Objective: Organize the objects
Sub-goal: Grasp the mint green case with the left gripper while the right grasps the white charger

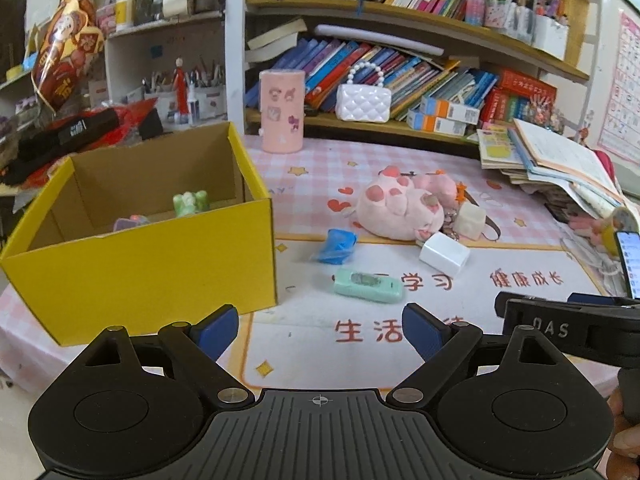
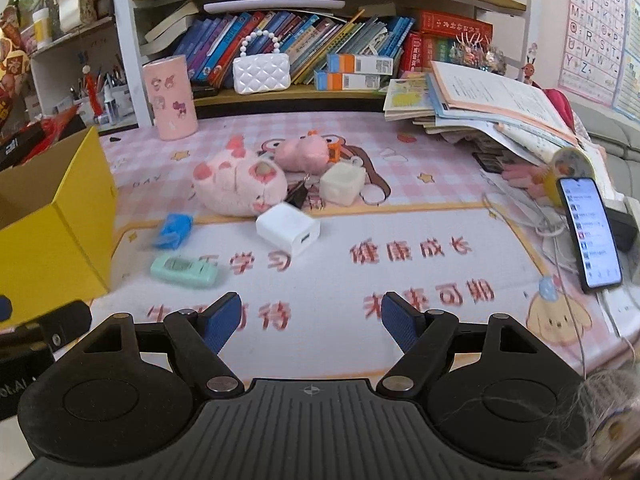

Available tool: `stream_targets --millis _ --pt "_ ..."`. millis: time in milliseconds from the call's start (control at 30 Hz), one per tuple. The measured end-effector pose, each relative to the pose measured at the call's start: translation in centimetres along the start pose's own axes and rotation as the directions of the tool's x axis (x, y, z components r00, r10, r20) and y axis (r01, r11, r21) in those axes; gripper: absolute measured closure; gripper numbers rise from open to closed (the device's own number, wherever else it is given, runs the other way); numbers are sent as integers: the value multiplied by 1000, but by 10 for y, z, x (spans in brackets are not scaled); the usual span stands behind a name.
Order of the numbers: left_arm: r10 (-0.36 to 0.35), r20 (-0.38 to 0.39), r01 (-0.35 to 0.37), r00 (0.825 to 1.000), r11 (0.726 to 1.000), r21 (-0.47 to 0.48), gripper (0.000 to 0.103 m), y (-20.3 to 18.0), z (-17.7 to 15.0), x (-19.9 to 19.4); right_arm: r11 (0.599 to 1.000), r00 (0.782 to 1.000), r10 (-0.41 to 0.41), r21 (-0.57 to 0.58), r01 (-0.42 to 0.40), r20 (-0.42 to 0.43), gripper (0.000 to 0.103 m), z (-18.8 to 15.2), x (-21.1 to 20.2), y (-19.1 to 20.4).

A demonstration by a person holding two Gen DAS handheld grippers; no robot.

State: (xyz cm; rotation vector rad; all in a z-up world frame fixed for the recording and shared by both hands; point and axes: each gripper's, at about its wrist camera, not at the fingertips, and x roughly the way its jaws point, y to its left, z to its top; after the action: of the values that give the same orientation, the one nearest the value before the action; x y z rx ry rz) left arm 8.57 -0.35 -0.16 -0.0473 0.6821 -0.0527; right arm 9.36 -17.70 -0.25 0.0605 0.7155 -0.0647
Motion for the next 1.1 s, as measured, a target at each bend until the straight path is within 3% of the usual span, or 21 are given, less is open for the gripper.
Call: stream_targets --millis 367,700,867,933,967,1100 --pt "-10 -68 7 998 999 -47 14 -31 15 54 998 998 59 -35 -59 -7 30 30 35 -26" --pt "55 -134 -51 989 998 29 15 -42 17 116 994 994 90 -52 -93 -63 30 44 71 -49" --pt "58 -148 -48 987 996 69 15 -45 16 129 990 989 121 -68 -127 -87 30 48 83 -50" --pt "54 -144 -42 988 995 85 22 -47 16 133 987 986 137 -75 -144 -97 30 50 88 -49" --pt "46 -145 -33 988 995 93 32 -47 16 134 985 985 143 -79 -151 -100 30 50 90 -49" --pt "27 -150 -18 988 998 67 33 -44 15 131 977 979 171 -109 -183 -108 30 54 99 -43"
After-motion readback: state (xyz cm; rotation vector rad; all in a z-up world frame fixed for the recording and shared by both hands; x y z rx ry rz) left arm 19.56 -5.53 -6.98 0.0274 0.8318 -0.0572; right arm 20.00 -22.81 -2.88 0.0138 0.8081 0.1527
